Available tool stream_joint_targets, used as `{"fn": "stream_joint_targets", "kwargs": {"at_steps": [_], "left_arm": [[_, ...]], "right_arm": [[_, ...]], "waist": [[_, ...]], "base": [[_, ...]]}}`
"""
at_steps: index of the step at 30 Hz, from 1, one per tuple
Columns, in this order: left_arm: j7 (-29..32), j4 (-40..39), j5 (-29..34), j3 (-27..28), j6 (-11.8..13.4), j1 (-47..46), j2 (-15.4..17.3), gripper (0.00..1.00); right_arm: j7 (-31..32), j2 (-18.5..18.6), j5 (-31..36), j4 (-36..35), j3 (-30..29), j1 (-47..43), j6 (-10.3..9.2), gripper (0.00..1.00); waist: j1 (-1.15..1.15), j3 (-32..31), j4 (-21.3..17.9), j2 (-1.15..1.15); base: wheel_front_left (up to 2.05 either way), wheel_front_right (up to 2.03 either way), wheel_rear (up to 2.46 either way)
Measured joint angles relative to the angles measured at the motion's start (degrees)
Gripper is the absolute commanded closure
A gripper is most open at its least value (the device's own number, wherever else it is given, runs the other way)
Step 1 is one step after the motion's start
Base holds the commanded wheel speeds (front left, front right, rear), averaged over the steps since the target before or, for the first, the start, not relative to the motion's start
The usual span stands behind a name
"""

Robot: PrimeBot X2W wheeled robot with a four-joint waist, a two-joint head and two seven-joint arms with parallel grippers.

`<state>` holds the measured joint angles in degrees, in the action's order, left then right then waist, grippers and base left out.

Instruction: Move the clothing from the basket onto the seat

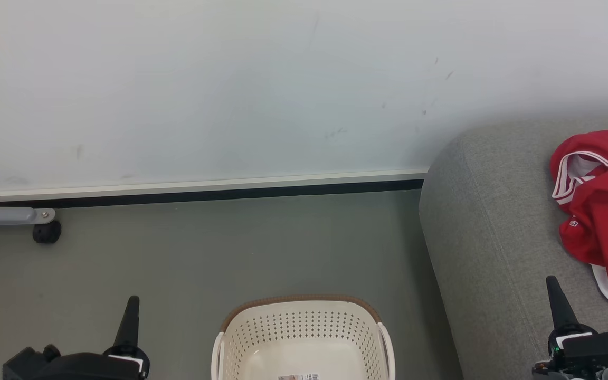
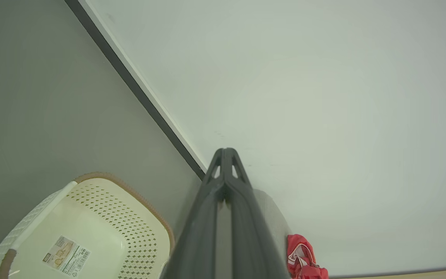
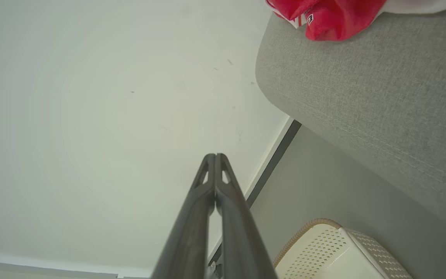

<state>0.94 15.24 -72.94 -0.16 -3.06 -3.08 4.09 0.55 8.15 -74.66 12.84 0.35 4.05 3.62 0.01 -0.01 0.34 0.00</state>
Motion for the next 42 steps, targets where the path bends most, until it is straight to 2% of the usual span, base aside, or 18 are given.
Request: {"fn": "stream_joint_targets", "kwargs": {"at_steps": [31,42], "left_arm": [[5.5,0.6,-18.6,5.4,-3.6,-1.2,-1.6,1.0],[5.5,0.7,-18.8,5.4,-3.6,-1.3,-1.6,1.0]], "right_arm": [[5.9,-5.5,-16.8,3.1,-7.8,0.6,2.96,1.0],[5.9,-5.6,-16.8,3.1,-7.9,1.1,2.96,1.0]], "waist": [[-0.01,0.1,-0.3,0.0],[-0.01,0.1,-0.3,0.0]], "base": [[0.0,0.0,0.0],[0.0,0.0,0.0]]}}
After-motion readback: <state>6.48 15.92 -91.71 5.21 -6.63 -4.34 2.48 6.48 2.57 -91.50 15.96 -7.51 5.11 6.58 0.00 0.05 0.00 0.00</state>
